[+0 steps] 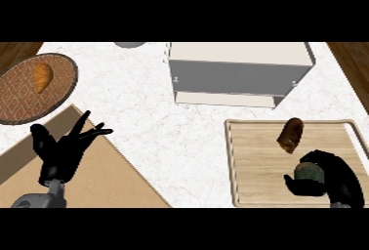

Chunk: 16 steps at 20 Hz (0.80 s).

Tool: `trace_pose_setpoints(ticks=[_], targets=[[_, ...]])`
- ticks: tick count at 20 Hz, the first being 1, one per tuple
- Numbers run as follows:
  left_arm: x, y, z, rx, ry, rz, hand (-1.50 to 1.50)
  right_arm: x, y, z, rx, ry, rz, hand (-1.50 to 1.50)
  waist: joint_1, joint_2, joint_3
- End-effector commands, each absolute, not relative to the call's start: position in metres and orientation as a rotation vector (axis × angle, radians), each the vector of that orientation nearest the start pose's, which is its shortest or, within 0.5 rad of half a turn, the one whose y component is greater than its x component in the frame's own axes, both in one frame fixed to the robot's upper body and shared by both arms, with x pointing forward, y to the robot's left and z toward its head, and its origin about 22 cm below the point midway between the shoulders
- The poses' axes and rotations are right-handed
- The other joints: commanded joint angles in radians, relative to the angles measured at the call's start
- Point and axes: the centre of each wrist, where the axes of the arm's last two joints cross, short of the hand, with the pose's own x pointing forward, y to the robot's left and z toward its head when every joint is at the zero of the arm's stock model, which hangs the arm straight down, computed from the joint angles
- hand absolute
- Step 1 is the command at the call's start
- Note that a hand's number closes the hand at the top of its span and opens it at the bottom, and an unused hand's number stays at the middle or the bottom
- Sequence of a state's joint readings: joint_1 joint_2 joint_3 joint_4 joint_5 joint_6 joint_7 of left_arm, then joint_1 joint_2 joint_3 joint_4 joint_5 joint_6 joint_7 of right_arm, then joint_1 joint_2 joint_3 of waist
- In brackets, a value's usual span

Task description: Pick the squash from the tray and place it in the tiered shelf

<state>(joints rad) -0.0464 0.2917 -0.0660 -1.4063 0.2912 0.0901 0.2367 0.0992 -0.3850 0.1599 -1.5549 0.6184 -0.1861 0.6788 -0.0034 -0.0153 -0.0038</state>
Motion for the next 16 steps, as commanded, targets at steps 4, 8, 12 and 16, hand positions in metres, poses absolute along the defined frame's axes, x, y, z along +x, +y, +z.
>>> trace_pose_setpoints(ticks=[4,8,12,16], targets=[[0.247,0.301,-0.018,0.102,-1.105,0.057,0.00,0.209,-0.254,0.017,-0.994,-0.999,0.447,1.50,-0.001,0.013,0.003],[0.252,0.287,-0.019,0.066,-1.126,0.009,0.00,0.224,-0.141,0.036,-0.717,-1.221,0.748,1.50,0.057,0.022,0.002],[0.258,0.285,-0.018,0.056,-1.118,0.002,0.00,0.227,-0.056,0.068,-0.599,-1.384,0.893,1.50,0.061,0.021,0.001],[0.261,0.275,-0.021,0.071,-1.105,0.036,0.00,0.213,-0.028,0.118,-0.644,-1.533,0.822,1.50,0.023,0.013,0.002]])
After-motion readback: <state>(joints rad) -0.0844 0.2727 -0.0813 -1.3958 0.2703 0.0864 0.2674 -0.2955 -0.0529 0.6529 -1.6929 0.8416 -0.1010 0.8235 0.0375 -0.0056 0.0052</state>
